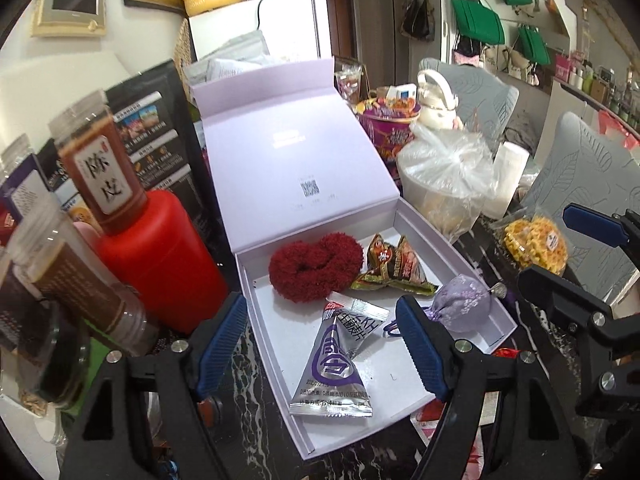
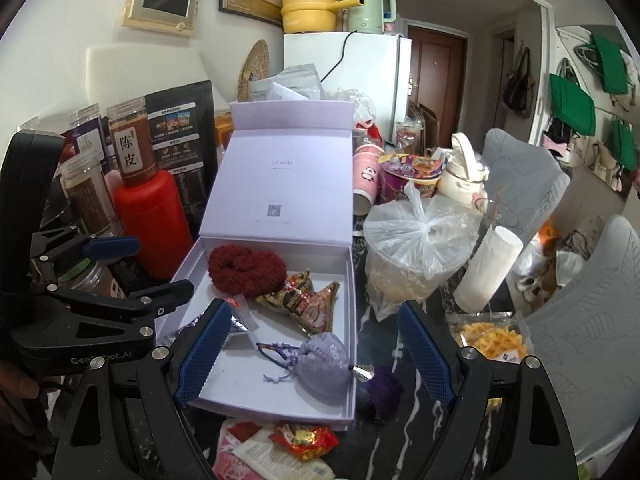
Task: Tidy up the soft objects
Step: 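Withdraw both grippers from the box toward the pink pouch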
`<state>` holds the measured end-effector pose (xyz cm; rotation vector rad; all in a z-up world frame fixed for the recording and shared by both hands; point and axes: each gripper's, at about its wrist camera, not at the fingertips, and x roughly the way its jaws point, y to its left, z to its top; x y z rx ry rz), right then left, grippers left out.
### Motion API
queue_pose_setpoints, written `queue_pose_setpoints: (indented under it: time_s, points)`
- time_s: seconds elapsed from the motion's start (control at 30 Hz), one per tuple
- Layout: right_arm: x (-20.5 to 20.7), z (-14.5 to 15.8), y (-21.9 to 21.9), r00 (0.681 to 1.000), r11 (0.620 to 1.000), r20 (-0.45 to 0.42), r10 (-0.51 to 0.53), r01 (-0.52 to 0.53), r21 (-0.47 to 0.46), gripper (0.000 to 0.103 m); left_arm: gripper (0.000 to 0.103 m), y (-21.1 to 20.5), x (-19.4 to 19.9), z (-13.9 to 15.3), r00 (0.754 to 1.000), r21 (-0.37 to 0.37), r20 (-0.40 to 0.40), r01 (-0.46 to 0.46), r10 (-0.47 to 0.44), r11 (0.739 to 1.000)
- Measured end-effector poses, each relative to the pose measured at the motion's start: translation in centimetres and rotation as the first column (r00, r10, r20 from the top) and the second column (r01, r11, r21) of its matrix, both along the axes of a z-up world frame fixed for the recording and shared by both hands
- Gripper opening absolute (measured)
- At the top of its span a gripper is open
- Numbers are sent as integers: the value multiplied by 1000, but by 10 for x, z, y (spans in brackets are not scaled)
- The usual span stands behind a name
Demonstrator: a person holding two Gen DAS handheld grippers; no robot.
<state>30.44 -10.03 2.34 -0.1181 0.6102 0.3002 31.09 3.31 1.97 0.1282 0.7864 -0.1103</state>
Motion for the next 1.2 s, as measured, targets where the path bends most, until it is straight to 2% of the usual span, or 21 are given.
queue_pose_setpoints:
  time_s: [0.27,0.6,0.9,1.2]
  points:
    - [-36,31,-4,997,1000,75,-18,17,4,88,77,4,-36,38,996,-22,92,2,0,1000]
    - [-87,52,-8,989,999,143,-34,36,-6,88,77,2,-87,66,987,-29,163,20,-15,999]
    - [-128,56,-18,986,998,156,-55,56,-3,89,78,-7,-126,73,983,-41,181,49,-41,998]
    - [-156,46,-24,986,997,149,-70,72,-4,89,79,-14,-151,56,987,-47,151,67,-59,997]
